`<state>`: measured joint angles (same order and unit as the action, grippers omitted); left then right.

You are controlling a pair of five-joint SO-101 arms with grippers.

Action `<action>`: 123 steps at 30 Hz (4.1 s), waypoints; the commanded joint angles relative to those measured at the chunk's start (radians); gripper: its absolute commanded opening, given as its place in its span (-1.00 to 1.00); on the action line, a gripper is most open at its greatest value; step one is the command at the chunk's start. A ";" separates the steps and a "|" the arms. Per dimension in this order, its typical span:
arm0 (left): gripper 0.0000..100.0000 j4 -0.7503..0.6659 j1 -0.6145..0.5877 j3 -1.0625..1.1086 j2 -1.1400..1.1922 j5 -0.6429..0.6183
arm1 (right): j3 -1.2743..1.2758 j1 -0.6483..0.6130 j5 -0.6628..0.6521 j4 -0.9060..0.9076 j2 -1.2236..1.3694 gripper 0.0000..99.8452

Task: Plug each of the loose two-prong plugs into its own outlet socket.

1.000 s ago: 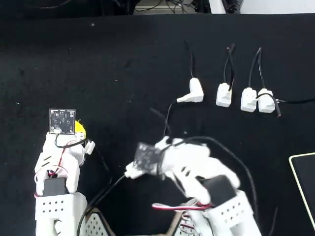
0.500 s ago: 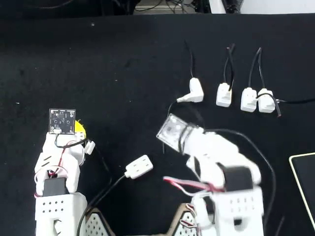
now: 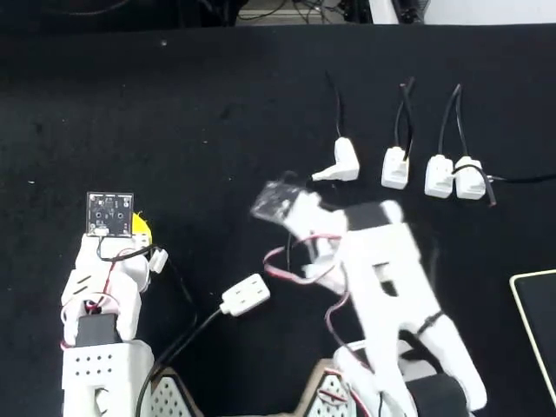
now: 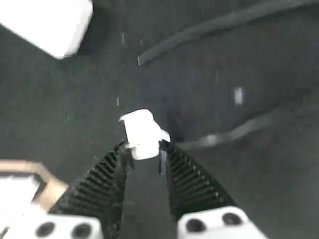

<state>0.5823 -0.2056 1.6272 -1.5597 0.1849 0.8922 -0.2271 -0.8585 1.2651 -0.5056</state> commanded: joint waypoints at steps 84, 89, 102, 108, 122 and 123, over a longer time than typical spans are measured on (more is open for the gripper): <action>-0.84 -0.017 -0.004 -0.073 -0.011 -0.011 | 0.168 0.046 0.143 -0.347 0.131 -0.96; -0.84 -0.017 -0.002 -0.070 -0.011 -0.011 | 0.168 0.046 0.144 -0.281 0.127 -0.98; -0.84 -0.017 0.058 -0.074 -0.011 -0.049 | 0.196 -0.158 0.219 -0.180 -0.300 -0.98; -0.83 -0.017 0.208 -0.077 -0.011 -0.135 | 0.289 -0.367 0.341 -0.522 -0.239 -0.98; -0.83 -0.017 0.328 -0.088 -0.011 -0.227 | 0.257 -0.420 0.411 -0.640 -0.139 -0.98; -0.83 -0.017 0.340 -0.088 -0.011 -0.227 | 0.257 -0.420 0.423 -0.640 -0.153 -0.98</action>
<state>0.5823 0.0875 1.5980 -1.5597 -0.0299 1.2037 -0.6352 -0.4933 0.6206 -0.5930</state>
